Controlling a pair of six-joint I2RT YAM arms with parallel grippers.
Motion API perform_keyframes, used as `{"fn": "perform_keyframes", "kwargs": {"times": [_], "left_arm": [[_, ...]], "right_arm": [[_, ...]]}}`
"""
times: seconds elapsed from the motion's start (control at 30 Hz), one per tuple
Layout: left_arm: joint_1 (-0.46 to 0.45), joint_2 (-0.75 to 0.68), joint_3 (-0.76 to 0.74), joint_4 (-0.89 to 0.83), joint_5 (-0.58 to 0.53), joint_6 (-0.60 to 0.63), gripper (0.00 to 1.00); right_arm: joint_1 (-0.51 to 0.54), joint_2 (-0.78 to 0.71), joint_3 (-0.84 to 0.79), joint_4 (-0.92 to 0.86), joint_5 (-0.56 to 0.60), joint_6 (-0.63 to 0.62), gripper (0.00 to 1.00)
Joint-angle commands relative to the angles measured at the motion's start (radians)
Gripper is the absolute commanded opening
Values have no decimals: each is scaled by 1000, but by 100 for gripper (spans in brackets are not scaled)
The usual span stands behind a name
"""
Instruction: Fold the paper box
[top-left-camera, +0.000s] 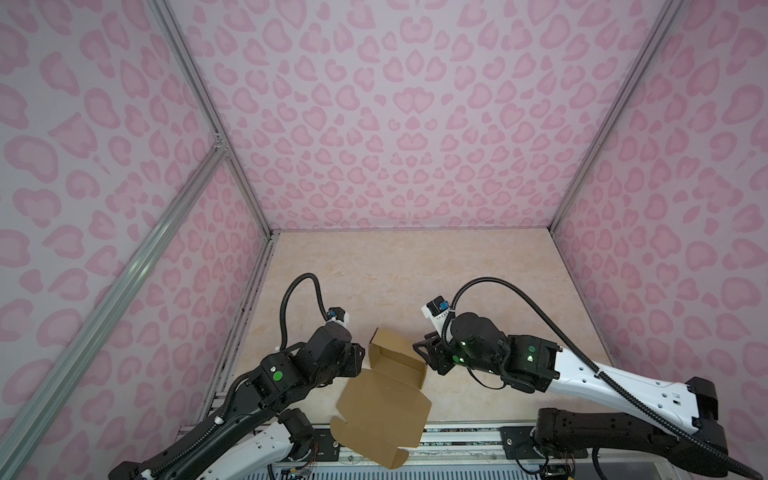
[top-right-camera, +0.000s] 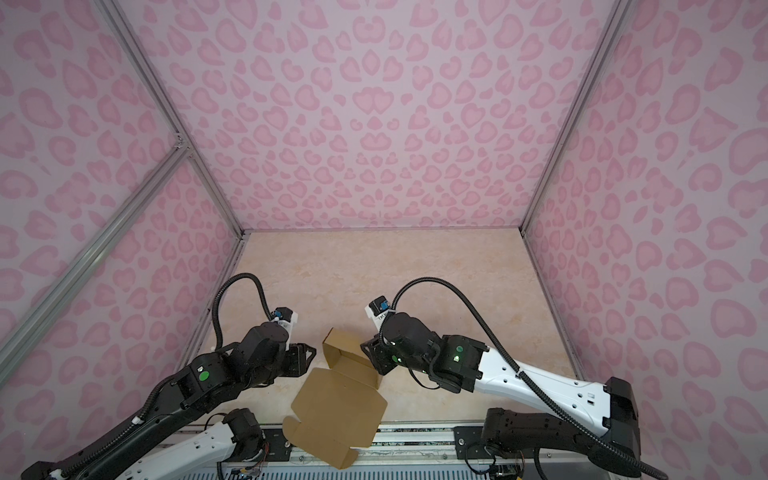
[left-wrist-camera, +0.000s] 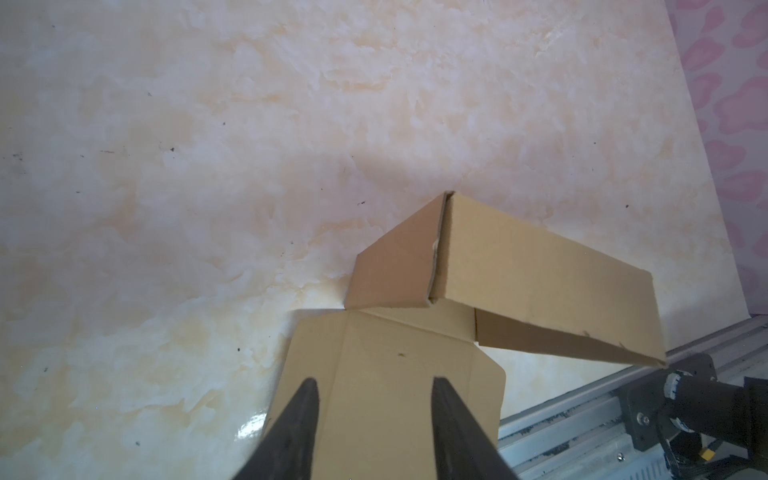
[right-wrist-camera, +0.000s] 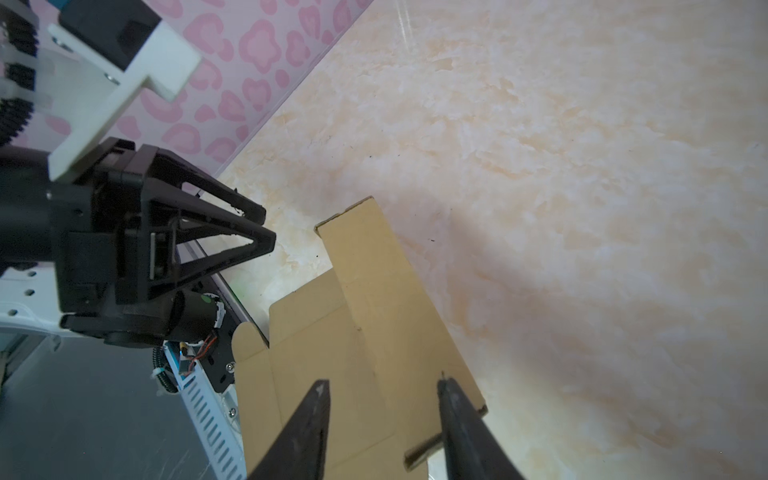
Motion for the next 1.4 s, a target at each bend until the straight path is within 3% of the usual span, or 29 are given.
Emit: {"fn": "perform_keyframes", "kwargs": {"times": [0.0, 0.23, 0.4, 1.0, 1.37], "left_arm": [[2, -29, -6, -52, -59, -35, 48], [2, -77, -11, -80, -100, -60, 48], [3, -87, -12, -79, -122, -63, 49], [3, -54, -19, -66, -134, -53, 49], [3, -54, -17, -68, -139, -52, 49]], "right_arm": [[97, 67, 77, -94, 131, -134, 45], [285, 205, 208, -250, 538, -297, 47], [331, 274, 232, -306, 607, -360, 49], [299, 423, 270, -337, 547, -398, 49], [252, 448, 249, -306, 564, -414, 38]]}}
